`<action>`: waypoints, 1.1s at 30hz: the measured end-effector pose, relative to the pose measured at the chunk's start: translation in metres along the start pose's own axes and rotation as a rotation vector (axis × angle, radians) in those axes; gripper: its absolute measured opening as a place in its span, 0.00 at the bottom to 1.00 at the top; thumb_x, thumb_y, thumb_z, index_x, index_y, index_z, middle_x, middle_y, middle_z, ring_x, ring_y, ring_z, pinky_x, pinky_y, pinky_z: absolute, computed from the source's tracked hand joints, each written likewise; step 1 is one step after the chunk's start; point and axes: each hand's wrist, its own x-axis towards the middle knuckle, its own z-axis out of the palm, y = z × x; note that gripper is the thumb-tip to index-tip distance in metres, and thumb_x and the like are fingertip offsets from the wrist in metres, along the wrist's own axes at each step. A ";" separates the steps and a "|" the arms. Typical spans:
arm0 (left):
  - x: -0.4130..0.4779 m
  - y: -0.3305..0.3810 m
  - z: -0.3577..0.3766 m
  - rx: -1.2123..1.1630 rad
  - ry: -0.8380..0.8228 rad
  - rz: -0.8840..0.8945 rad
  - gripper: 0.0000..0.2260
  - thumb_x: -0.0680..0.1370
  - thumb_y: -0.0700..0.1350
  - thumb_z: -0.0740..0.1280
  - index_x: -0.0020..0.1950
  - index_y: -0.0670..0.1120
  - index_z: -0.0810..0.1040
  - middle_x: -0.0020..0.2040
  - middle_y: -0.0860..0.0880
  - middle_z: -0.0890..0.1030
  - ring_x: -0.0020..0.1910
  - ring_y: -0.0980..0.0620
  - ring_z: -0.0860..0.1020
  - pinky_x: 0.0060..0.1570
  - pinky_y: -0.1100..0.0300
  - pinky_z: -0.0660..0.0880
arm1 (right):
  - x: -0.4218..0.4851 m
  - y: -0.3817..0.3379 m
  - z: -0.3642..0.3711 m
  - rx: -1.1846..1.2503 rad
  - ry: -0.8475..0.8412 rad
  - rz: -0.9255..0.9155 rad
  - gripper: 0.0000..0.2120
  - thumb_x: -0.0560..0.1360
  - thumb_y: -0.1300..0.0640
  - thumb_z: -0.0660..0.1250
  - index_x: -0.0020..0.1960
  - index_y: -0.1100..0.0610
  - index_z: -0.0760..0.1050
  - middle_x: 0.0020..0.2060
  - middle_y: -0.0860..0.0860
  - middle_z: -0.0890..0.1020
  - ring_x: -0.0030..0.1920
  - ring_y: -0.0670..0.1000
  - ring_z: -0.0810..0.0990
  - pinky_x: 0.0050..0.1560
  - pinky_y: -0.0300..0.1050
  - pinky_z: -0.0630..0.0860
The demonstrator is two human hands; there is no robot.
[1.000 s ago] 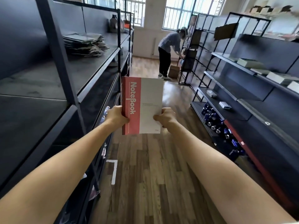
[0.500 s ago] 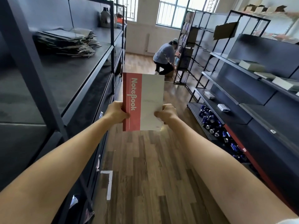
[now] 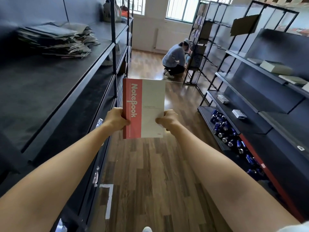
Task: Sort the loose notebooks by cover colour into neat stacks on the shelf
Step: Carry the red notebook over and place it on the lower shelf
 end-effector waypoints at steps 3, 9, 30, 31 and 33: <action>0.032 0.010 0.013 0.014 0.008 -0.014 0.08 0.72 0.34 0.70 0.47 0.43 0.76 0.46 0.46 0.79 0.41 0.50 0.78 0.33 0.63 0.75 | 0.035 0.002 -0.012 -0.033 -0.031 -0.015 0.13 0.72 0.59 0.65 0.55 0.57 0.79 0.47 0.53 0.81 0.43 0.52 0.77 0.34 0.39 0.70; 0.096 0.039 0.043 0.005 0.030 -0.018 0.08 0.72 0.34 0.71 0.48 0.44 0.76 0.48 0.46 0.80 0.46 0.45 0.80 0.41 0.55 0.80 | 0.110 0.009 -0.046 -0.043 -0.034 -0.027 0.14 0.72 0.58 0.66 0.57 0.57 0.77 0.48 0.54 0.79 0.43 0.52 0.75 0.34 0.40 0.68; 0.269 0.066 0.084 0.089 0.047 -0.034 0.07 0.73 0.34 0.70 0.47 0.44 0.76 0.44 0.50 0.77 0.44 0.51 0.75 0.48 0.59 0.72 | 0.301 0.010 -0.067 -0.063 -0.093 -0.081 0.14 0.73 0.57 0.67 0.59 0.57 0.77 0.52 0.55 0.81 0.45 0.52 0.77 0.33 0.38 0.70; 0.282 0.066 0.084 0.075 0.034 -0.031 0.08 0.73 0.34 0.70 0.47 0.44 0.75 0.45 0.49 0.77 0.46 0.50 0.76 0.51 0.58 0.73 | 0.313 0.007 -0.067 -0.065 -0.090 -0.078 0.14 0.73 0.58 0.67 0.58 0.57 0.78 0.51 0.54 0.81 0.44 0.52 0.77 0.31 0.37 0.69; 0.311 0.066 0.082 0.063 0.018 -0.022 0.08 0.72 0.34 0.70 0.47 0.44 0.75 0.46 0.48 0.78 0.47 0.49 0.76 0.53 0.56 0.74 | 0.340 0.000 -0.067 -0.060 -0.087 -0.067 0.13 0.74 0.58 0.66 0.58 0.57 0.78 0.47 0.53 0.80 0.43 0.51 0.77 0.29 0.36 0.67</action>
